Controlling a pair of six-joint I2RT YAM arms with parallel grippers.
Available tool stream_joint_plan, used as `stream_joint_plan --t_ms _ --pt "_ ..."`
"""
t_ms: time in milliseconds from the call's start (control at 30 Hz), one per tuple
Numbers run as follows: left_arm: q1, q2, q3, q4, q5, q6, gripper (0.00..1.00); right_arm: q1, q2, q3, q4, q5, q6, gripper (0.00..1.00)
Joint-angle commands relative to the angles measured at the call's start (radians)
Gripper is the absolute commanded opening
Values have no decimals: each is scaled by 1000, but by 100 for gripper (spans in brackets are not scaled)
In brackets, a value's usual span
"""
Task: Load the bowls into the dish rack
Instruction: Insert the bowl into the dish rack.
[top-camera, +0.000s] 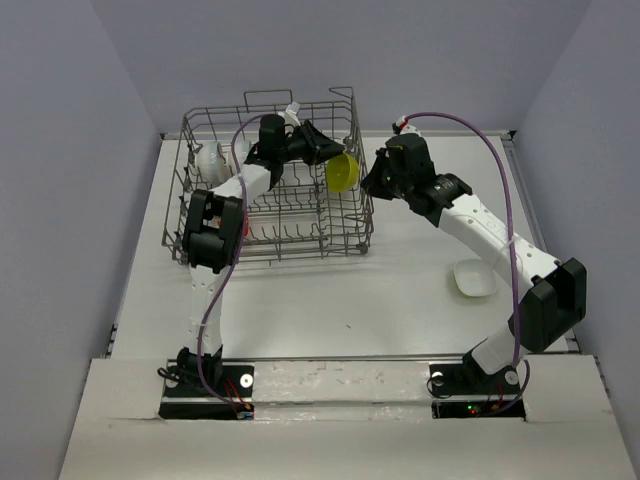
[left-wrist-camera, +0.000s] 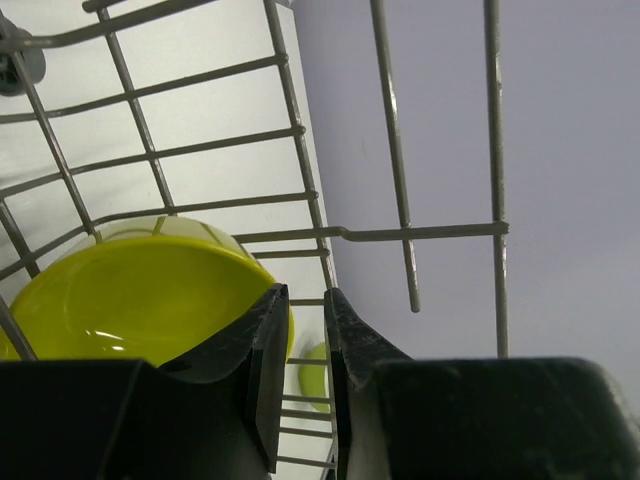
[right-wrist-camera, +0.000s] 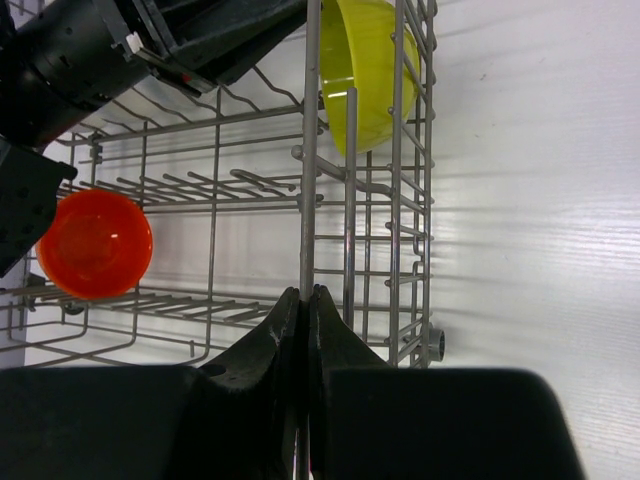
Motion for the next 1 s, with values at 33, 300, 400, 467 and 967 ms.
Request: stream_joint_plan --t_ms 33,300,400,467,967 --pt "8 -80 90 -123 -11 103 30 -2 10 -11 -27 0 -67 1" --pt "-1 -71 146 -265 -60 192 30 -2 8 -9 -27 0 -67 1" --pt "-15 -67 193 -347 -109 275 30 -2 8 -8 -27 0 -67 1" --pt "-23 -69 218 -396 -125 316 30 -2 10 -6 -27 -3 -65 1" --pt "-78 -67 305 -566 -245 450 30 -2 13 -3 -27 -2 -64 1"
